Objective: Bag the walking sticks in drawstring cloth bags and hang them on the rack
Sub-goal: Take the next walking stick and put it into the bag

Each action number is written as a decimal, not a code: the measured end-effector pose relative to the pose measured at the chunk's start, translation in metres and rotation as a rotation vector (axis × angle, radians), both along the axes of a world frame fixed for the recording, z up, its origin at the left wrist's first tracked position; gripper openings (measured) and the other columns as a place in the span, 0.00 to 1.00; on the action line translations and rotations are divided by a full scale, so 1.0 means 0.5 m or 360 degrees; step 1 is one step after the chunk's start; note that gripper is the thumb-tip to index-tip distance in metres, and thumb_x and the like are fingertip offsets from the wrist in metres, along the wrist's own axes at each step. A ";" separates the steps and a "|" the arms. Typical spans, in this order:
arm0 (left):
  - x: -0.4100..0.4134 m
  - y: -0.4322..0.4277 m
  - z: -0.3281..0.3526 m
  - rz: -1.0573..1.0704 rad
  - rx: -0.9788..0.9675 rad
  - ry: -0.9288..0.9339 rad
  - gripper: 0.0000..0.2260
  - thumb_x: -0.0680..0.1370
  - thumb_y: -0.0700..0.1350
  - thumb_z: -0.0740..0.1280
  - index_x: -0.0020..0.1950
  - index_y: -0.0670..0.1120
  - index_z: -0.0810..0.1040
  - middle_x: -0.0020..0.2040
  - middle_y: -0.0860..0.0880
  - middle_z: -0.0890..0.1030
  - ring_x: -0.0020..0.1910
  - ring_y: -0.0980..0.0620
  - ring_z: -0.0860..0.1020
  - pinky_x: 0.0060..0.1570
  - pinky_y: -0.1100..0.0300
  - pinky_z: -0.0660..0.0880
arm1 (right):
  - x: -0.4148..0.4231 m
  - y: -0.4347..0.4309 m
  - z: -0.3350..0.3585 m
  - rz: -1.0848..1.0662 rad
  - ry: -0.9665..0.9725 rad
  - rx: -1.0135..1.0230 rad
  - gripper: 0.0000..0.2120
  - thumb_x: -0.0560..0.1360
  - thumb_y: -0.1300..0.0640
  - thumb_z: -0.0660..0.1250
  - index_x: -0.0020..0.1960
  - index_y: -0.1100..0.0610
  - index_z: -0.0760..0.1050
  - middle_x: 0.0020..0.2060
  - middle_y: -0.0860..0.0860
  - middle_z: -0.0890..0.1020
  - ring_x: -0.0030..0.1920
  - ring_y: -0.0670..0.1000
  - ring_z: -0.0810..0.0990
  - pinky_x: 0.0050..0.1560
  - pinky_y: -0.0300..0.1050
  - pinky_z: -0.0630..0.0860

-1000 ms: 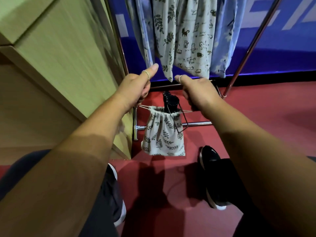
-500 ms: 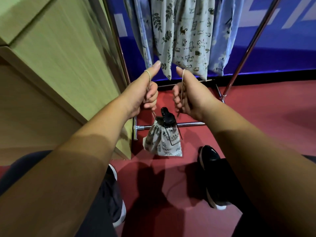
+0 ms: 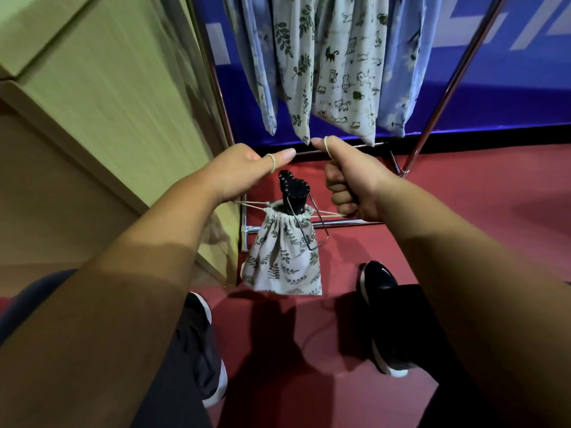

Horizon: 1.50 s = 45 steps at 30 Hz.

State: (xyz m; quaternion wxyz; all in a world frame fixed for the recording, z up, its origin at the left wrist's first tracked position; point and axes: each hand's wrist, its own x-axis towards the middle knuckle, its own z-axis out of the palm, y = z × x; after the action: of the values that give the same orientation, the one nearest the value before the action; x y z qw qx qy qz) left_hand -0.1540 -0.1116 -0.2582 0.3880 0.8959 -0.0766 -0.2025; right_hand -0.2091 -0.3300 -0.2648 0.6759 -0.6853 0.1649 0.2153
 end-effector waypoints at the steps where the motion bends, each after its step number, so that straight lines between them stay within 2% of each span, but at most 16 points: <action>1: 0.001 0.002 0.001 0.0006 -0.0021 -0.0005 0.35 0.68 0.80 0.69 0.31 0.53 0.57 0.32 0.45 0.57 0.29 0.48 0.55 0.36 0.51 0.53 | -0.001 -0.001 0.000 -0.0004 -0.0040 -0.0022 0.39 0.71 0.32 0.67 0.61 0.67 0.82 0.34 0.50 0.53 0.32 0.52 0.48 0.31 0.44 0.49; 2: 0.002 0.005 0.002 0.0015 -0.0051 -0.0006 0.35 0.68 0.79 0.69 0.31 0.53 0.57 0.32 0.45 0.57 0.29 0.47 0.55 0.35 0.51 0.54 | -0.001 -0.005 -0.005 -0.0040 -0.0077 -0.0068 0.47 0.67 0.31 0.67 0.76 0.62 0.73 0.34 0.50 0.55 0.32 0.51 0.49 0.31 0.44 0.50; 4: 0.005 0.006 0.000 0.0051 -0.0101 0.0009 0.35 0.67 0.78 0.72 0.30 0.52 0.59 0.31 0.44 0.58 0.29 0.47 0.55 0.35 0.51 0.54 | -0.006 -0.007 -0.001 -0.0050 -0.0130 -0.0105 0.49 0.66 0.31 0.68 0.79 0.60 0.70 0.32 0.49 0.58 0.31 0.51 0.51 0.31 0.44 0.51; 5: 0.004 0.006 -0.001 0.0064 -0.0102 0.0008 0.36 0.66 0.78 0.73 0.31 0.49 0.62 0.32 0.44 0.58 0.30 0.47 0.56 0.36 0.51 0.56 | -0.004 -0.007 0.001 -0.0007 -0.0143 -0.0143 0.44 0.69 0.31 0.69 0.73 0.63 0.76 0.31 0.50 0.59 0.32 0.52 0.51 0.32 0.46 0.51; 6: 0.003 0.005 -0.001 0.0065 -0.0078 -0.0007 0.36 0.66 0.77 0.73 0.32 0.46 0.65 0.32 0.44 0.59 0.31 0.46 0.57 0.37 0.51 0.57 | -0.004 -0.007 0.004 0.0010 -0.0120 -0.0163 0.31 0.72 0.32 0.69 0.50 0.61 0.72 0.31 0.50 0.59 0.33 0.53 0.51 0.34 0.48 0.51; 7: 0.003 0.002 -0.004 0.0054 -0.0051 -0.0022 0.36 0.66 0.77 0.74 0.35 0.44 0.68 0.33 0.44 0.59 0.32 0.46 0.58 0.38 0.51 0.59 | 0.000 -0.008 0.004 0.0043 -0.0130 -0.0198 0.41 0.74 0.32 0.69 0.63 0.71 0.75 0.30 0.50 0.59 0.33 0.53 0.51 0.35 0.50 0.50; 8: 0.002 0.000 -0.006 0.0048 -0.0032 -0.0029 0.36 0.65 0.78 0.73 0.36 0.45 0.70 0.33 0.44 0.59 0.32 0.46 0.59 0.39 0.50 0.60 | 0.001 -0.010 0.006 0.0062 -0.0119 -0.0254 0.28 0.75 0.32 0.69 0.38 0.58 0.76 0.29 0.50 0.59 0.31 0.52 0.52 0.35 0.50 0.50; 11: -0.001 -0.010 -0.007 0.0037 -0.0048 0.0020 0.36 0.64 0.80 0.72 0.33 0.48 0.66 0.29 0.47 0.59 0.30 0.48 0.59 0.39 0.51 0.60 | 0.008 -0.013 0.013 -0.0021 -0.0172 -0.0274 0.26 0.75 0.31 0.68 0.34 0.49 0.65 0.28 0.50 0.61 0.27 0.51 0.56 0.30 0.44 0.55; 14: 0.003 -0.019 -0.005 0.0089 -0.0248 0.0058 0.33 0.68 0.77 0.72 0.28 0.50 0.65 0.27 0.46 0.65 0.26 0.47 0.64 0.34 0.54 0.64 | 0.021 -0.026 0.013 -0.0100 -0.0204 -0.0219 0.30 0.71 0.27 0.69 0.30 0.51 0.69 0.28 0.51 0.65 0.27 0.53 0.63 0.34 0.48 0.68; 19: 0.012 -0.041 -0.001 0.0123 -0.0427 -0.0123 0.33 0.67 0.76 0.71 0.40 0.44 0.81 0.34 0.45 0.84 0.38 0.44 0.84 0.49 0.54 0.79 | 0.033 -0.031 0.009 -0.0075 -0.0238 -0.0219 0.37 0.65 0.19 0.70 0.51 0.53 0.81 0.46 0.49 0.84 0.45 0.50 0.85 0.58 0.55 0.82; 22: 0.025 -0.045 -0.016 0.0396 -0.0572 -0.0150 0.31 0.62 0.74 0.77 0.37 0.48 0.75 0.34 0.43 0.80 0.36 0.43 0.84 0.52 0.45 0.84 | 0.034 -0.031 -0.001 -0.0188 -0.0198 -0.0412 0.51 0.59 0.16 0.71 0.69 0.51 0.78 0.59 0.48 0.83 0.51 0.52 0.87 0.56 0.58 0.85; 26: 0.021 -0.057 -0.033 0.0426 -0.0784 -0.0021 0.20 0.70 0.61 0.81 0.39 0.44 0.83 0.39 0.43 0.87 0.40 0.47 0.82 0.50 0.48 0.81 | 0.042 -0.025 -0.016 -0.0350 -0.0433 -0.0329 0.25 0.74 0.31 0.74 0.44 0.54 0.84 0.37 0.48 0.84 0.39 0.50 0.82 0.49 0.50 0.82; 32: 0.004 -0.082 -0.023 0.0413 -0.0983 0.0066 0.12 0.80 0.45 0.76 0.62 0.43 0.85 0.48 0.46 0.89 0.43 0.51 0.88 0.41 0.62 0.82 | 0.050 0.008 -0.018 -0.0293 -0.0632 -0.0073 0.15 0.83 0.48 0.71 0.47 0.58 0.88 0.46 0.61 0.89 0.48 0.61 0.86 0.65 0.65 0.80; 35: 0.001 -0.081 -0.027 0.0257 -0.0961 0.0058 0.17 0.80 0.40 0.75 0.68 0.46 0.83 0.51 0.48 0.89 0.44 0.53 0.87 0.44 0.62 0.82 | 0.059 0.019 -0.009 -0.0272 -0.0607 -0.0089 0.14 0.85 0.55 0.67 0.51 0.64 0.86 0.43 0.61 0.85 0.43 0.59 0.83 0.56 0.60 0.81; 40: 0.003 -0.071 -0.032 0.0055 -0.0769 -0.0065 0.06 0.77 0.42 0.78 0.53 0.44 0.88 0.40 0.50 0.86 0.37 0.56 0.81 0.39 0.62 0.77 | 0.068 0.033 0.002 -0.0244 -0.0417 -0.0073 0.08 0.77 0.62 0.69 0.46 0.65 0.85 0.38 0.60 0.81 0.40 0.58 0.78 0.49 0.53 0.79; 45: 0.012 -0.064 -0.036 -0.0062 -0.0454 -0.0109 0.11 0.76 0.51 0.78 0.40 0.48 0.80 0.36 0.50 0.79 0.35 0.53 0.75 0.35 0.60 0.71 | 0.069 0.039 -0.009 -0.0173 -0.0311 -0.0031 0.12 0.76 0.60 0.69 0.51 0.65 0.87 0.39 0.61 0.85 0.41 0.59 0.85 0.50 0.55 0.85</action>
State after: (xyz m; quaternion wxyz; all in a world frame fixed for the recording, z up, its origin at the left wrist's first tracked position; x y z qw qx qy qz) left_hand -0.1480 -0.1435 -0.2759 0.5045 0.8364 -0.1350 -0.1664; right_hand -0.1745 -0.3107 -0.2693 0.6927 -0.6996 0.1371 0.1088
